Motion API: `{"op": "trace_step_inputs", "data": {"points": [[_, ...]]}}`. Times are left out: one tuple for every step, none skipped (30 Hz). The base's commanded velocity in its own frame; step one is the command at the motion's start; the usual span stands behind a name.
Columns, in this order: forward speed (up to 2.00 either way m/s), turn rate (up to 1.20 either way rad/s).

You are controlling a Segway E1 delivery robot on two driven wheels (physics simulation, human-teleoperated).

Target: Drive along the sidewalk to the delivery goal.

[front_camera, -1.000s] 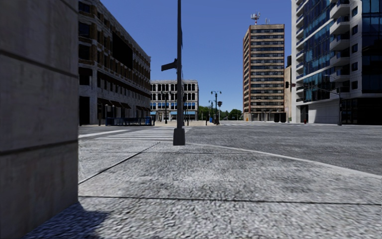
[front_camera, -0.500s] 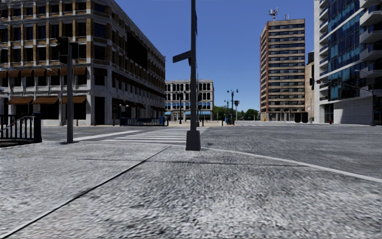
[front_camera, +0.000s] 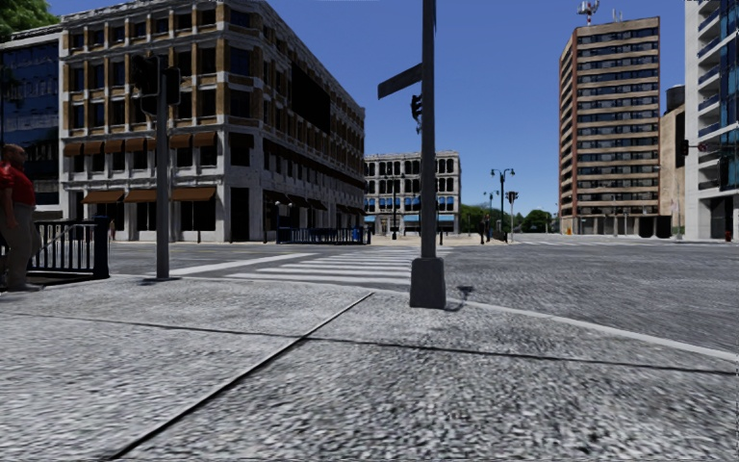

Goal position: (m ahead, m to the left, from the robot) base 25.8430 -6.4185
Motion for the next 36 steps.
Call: {"op": "trace_step_inputs", "data": {"points": [[2.00, 0.40], [2.00, 0.40], [2.00, 0.40], [2.00, 0.40], [2.00, 0.40], [2.00, 0.40], [2.00, 0.40], [2.00, 0.40], [2.00, 0.40], [2.00, 0.40], [2.00, 0.40], [2.00, 0.37], [2.00, 0.30], [2.00, 0.30], [2.00, 0.17], [2.00, 0.00], [2.00, 0.00], [2.00, 0.00], [2.00, 0.00], [2.00, 0.00], [2.00, 0.00], [2.00, 0.00], [2.00, 0.00], [2.00, 0.00], [2.00, 0.00], [2.00, 0.00], [2.00, 0.00], [2.00, 0.00], [2.00, 0.00], [2.00, 0.00], [2.00, 0.00], [2.00, 0.00], [2.00, 0.00], [2.00, 0.00], [2.00, 0.00], [2.00, 0.00]]}}
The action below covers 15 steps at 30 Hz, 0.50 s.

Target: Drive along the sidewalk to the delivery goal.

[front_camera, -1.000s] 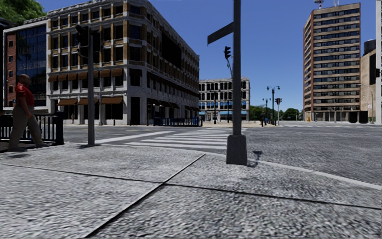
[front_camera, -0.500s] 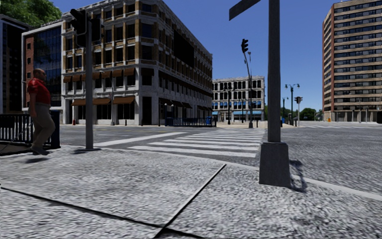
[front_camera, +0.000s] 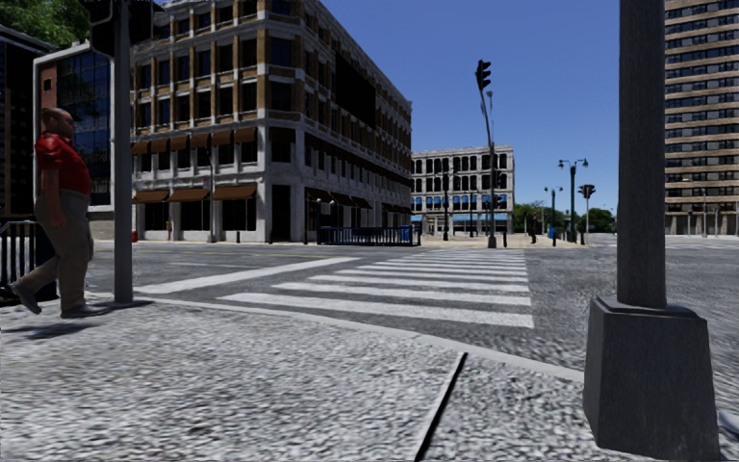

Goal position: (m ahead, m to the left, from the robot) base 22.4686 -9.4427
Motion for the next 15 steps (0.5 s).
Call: {"op": "trace_step_inputs", "data": {"points": [[2.00, -0.09], [2.00, -0.14], [2.00, -0.20], [2.00, -0.29], [2.00, -0.29], [2.00, -0.35], [2.00, -0.37], [1.99, -0.37], [1.94, -0.38], [1.94, -0.38], [1.90, -0.38], [1.88, -0.38], [1.88, -0.39], [1.88, -0.39], [1.87, -0.39]]}}
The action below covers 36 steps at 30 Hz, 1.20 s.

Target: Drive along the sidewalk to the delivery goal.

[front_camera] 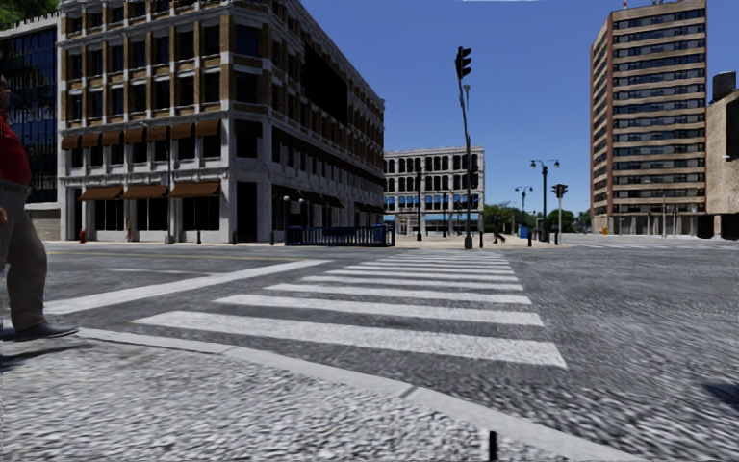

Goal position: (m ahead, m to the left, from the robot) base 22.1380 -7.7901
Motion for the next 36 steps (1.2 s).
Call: {"op": "trace_step_inputs", "data": {"points": [[1.86, -0.40], [1.86, -0.41], [1.86, -0.41], [1.86, -0.41], [1.86, -0.41], [1.86, -0.41], [1.86, -0.41], [1.86, -0.41], [1.86, -0.41], [1.86, -0.41], [1.86, -0.41], [1.86, -0.41], [1.85, -0.41], [1.84, -0.41], [1.81, -0.41], [1.81, -0.41], [1.78, -0.41], [1.77, -0.41], [1.75, -0.41], [1.75, -0.41], [1.73, -0.41], [1.71, -0.40], [1.68, -0.39], [1.68, -0.39], [1.66, -0.37], [1.65, -0.35], [1.64, -0.31], [1.64, -0.31], [1.63, -0.28], [1.62, -0.21], [1.60, -0.11], [1.57, 0.00], [1.57, 0.00], [1.56, 0.00], [1.53, 0.00], [1.49, 0.00]]}}
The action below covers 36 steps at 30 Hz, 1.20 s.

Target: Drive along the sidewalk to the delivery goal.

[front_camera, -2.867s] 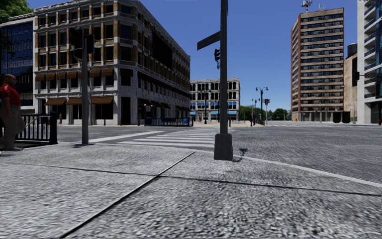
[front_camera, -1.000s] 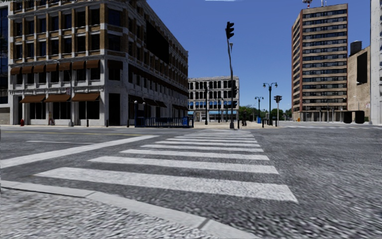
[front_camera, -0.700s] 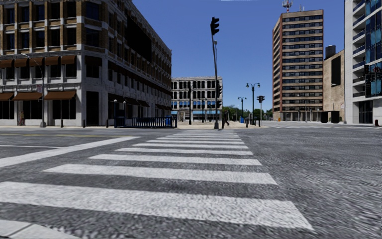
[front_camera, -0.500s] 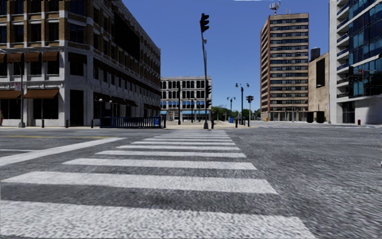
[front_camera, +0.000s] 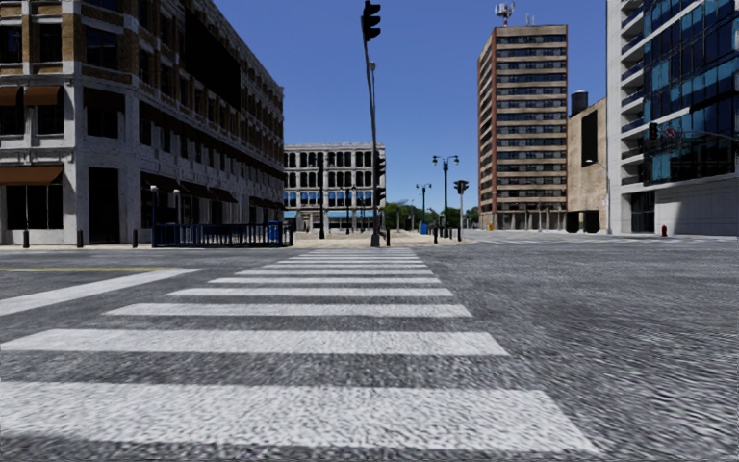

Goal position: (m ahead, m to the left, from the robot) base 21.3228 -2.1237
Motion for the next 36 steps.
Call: {"op": "trace_step_inputs", "data": {"points": [[1.49, 0.00], [1.46, 0.00], [1.43, 0.00], [1.40, 0.00], [1.40, 0.00], [1.39, 0.00], [1.37, 0.00], [1.35, 0.00], [1.35, 0.00], [1.35, 0.00], [1.34, 0.00], [1.34, 0.00], [1.33, 0.00], [1.33, 0.00], [1.33, 0.00], [1.32, 0.00], [1.31, 0.00], [1.31, 0.00], [1.31, 0.00], [1.30, 0.00], [1.30, 0.00], [1.30, 0.00], [1.30, 0.00], [1.30, 0.00], [1.30, 0.00], [1.30, 0.00], [1.30, 0.00], [2.00, 0.00], [2.00, 0.00], [2.00, 0.00], [2.00, 0.00], [2.00, 0.00], [2.00, 0.00], [2.00, 0.00], [2.00, 0.00], [2.00, 0.00]]}}
